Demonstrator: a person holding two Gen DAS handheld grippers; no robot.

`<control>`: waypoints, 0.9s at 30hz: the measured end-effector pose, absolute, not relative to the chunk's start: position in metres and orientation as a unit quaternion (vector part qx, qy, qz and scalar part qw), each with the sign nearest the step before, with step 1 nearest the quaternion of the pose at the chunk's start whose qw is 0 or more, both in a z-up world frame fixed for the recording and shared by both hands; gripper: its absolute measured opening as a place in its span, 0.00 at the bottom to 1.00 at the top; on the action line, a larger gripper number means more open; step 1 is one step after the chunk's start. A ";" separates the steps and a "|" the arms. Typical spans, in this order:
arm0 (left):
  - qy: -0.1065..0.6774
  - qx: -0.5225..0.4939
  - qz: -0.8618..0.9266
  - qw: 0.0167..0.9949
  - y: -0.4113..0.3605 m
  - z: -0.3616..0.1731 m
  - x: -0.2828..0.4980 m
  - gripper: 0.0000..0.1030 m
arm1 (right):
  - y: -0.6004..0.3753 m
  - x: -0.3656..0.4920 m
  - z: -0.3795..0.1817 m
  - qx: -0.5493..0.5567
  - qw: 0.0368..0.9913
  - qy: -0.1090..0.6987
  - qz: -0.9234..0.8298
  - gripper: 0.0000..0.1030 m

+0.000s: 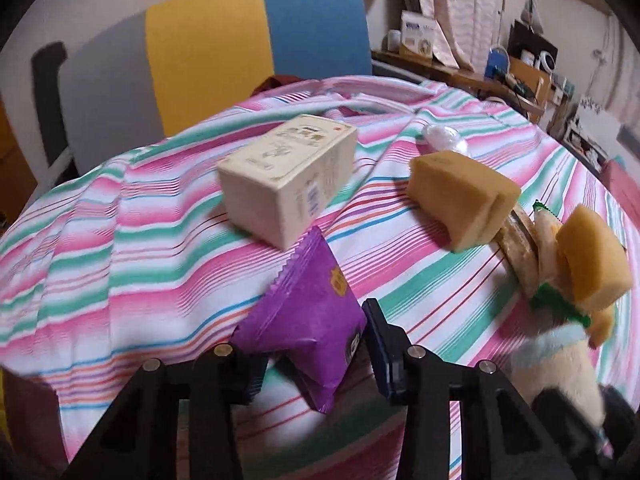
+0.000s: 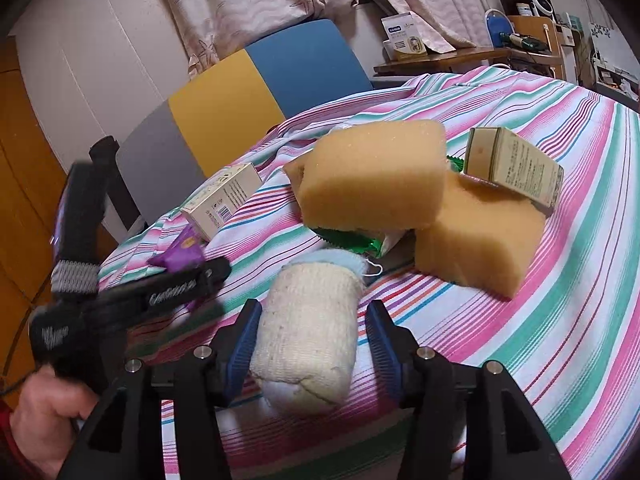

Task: Organize objects
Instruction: 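Grasp the second purple packet with the left gripper while the right gripper holds the sock, then carry the purple packet into the gold tin and open the left gripper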

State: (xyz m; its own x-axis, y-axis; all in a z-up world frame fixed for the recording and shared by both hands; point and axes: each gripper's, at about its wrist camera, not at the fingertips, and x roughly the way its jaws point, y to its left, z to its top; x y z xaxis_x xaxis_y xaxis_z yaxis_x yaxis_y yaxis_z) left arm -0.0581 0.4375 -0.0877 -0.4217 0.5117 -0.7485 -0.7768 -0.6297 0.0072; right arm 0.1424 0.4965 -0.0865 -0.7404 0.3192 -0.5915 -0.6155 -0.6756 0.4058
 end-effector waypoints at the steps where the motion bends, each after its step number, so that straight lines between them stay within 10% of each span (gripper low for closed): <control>1: 0.176 -0.363 0.828 0.389 0.430 -0.089 -0.055 0.42 | 0.497 0.142 -0.087 -0.244 0.265 0.303 0.882 0.52; 27: 0.009 -0.405 0.837 0.368 0.276 -0.074 0.009 0.41 | 0.489 0.135 -0.083 -0.265 0.280 0.267 0.883 0.52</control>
